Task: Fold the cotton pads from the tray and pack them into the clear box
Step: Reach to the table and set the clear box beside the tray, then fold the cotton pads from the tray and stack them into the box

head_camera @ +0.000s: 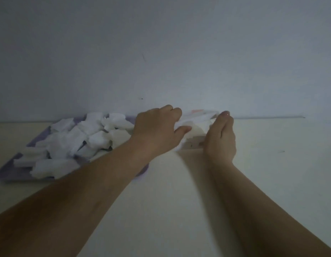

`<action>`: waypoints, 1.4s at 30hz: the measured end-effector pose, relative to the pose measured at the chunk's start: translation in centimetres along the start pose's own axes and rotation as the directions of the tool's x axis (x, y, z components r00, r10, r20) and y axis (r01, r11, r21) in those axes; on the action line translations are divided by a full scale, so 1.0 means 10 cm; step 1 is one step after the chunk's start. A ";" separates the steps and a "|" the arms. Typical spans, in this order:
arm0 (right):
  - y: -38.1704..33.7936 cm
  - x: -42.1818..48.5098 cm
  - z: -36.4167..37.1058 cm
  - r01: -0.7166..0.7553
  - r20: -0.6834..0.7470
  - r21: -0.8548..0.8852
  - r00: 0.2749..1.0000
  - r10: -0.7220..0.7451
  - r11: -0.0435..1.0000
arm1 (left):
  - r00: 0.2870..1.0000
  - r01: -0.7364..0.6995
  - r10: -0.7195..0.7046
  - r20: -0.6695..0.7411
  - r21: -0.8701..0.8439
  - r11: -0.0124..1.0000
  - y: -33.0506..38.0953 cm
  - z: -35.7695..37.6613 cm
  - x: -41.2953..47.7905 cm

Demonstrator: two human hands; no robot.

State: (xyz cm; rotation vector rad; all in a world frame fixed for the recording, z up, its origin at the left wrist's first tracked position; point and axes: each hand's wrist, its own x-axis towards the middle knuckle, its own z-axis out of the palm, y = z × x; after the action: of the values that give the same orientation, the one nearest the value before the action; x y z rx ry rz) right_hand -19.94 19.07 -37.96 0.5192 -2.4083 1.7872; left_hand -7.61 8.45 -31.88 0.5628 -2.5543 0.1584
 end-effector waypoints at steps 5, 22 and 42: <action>-0.04 -0.11 0.05 0.378 -0.096 -0.193 0.911 -0.400 0.906 | 0.979 0.200 -0.203 0.018 -0.274 0.941 -0.25 -0.25 0.45; -0.09 -0.39 0.15 0.670 0.307 -0.383 0.741 -0.597 0.636 | 0.914 0.389 -0.263 0.309 -0.481 0.786 -0.54 0.27 0.13; -0.33 -1.11 0.45 0.828 0.666 0.082 0.368 -0.649 0.554 | 0.921 0.342 -0.266 0.285 -0.263 0.902 -1.30 -0.31 -1.31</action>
State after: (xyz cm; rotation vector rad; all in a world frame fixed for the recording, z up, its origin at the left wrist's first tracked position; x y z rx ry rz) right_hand -7.89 16.36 -39.44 2.0689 -2.0014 0.8848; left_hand 9.51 2.05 -35.89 0.8945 -2.6036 -0.4411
